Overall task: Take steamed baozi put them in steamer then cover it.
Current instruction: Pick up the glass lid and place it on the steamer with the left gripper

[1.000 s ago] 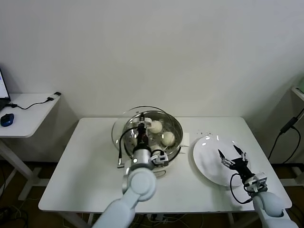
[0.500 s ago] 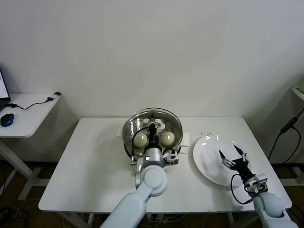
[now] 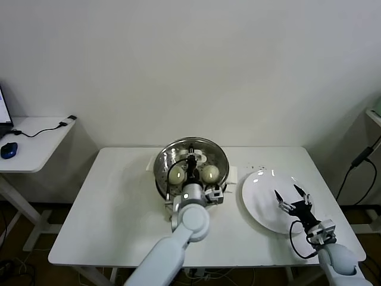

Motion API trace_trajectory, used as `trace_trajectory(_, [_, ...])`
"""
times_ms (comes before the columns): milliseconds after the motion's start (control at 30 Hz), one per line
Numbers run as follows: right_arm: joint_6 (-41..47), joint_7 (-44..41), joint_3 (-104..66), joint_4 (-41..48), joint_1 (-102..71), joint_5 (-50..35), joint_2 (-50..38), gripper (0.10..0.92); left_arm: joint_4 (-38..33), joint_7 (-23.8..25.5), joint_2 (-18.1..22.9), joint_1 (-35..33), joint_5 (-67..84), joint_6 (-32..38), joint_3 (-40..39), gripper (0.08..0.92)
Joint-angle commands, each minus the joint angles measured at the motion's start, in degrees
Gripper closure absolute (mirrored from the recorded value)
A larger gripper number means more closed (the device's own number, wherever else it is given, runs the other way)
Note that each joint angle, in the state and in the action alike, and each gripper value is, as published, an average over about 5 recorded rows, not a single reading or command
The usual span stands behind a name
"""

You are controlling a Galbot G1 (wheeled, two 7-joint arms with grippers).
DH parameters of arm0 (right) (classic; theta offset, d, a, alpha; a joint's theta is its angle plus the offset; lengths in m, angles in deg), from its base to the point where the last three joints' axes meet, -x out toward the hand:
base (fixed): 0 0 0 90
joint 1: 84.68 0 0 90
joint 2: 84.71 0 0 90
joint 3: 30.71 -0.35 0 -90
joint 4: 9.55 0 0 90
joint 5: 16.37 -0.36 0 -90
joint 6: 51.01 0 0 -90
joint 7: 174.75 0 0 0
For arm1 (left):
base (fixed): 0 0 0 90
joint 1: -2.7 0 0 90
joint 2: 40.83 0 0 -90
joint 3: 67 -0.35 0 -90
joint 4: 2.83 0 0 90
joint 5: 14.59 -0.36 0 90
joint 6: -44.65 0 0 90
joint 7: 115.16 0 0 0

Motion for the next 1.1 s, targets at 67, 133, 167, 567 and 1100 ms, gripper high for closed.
trace_trajectory(67, [-0.11,-0.11,-0.18,0.10,0.03,0.22,0.11,0.203,1.45,0.67,0.32,0.29,0.12,-2.80,-0.63,0.853])
trace_trajectory(133, [-0.14,-0.13,-0.24,0.13,0.04,0.24,0.16,0.203,1.57,0.73,0.25,0.34,-0.02,-2.80,-0.62,0.853])
trace_trajectory(167, [-0.17,-0.14,-0.26,0.15,0.04,0.25,0.19,0.203,1.63,0.75,0.22,0.37,-0.09,-2.80,-0.62,0.853])
trace_trajectory(567, [-0.44,-0.43,-0.47,0.59,0.19,0.73,0.63,0.203,1.50,1.61,-0.26,0.23,-0.28,-2.80,-1.31,0.853])
trace_trajectory(1100, [-0.43,-0.56,-0.77,0.70,0.49,0.81,0.76,0.203,-2.90,5.41,-2.18,0.17,-1.10,-2.80,-2.54,0.735])
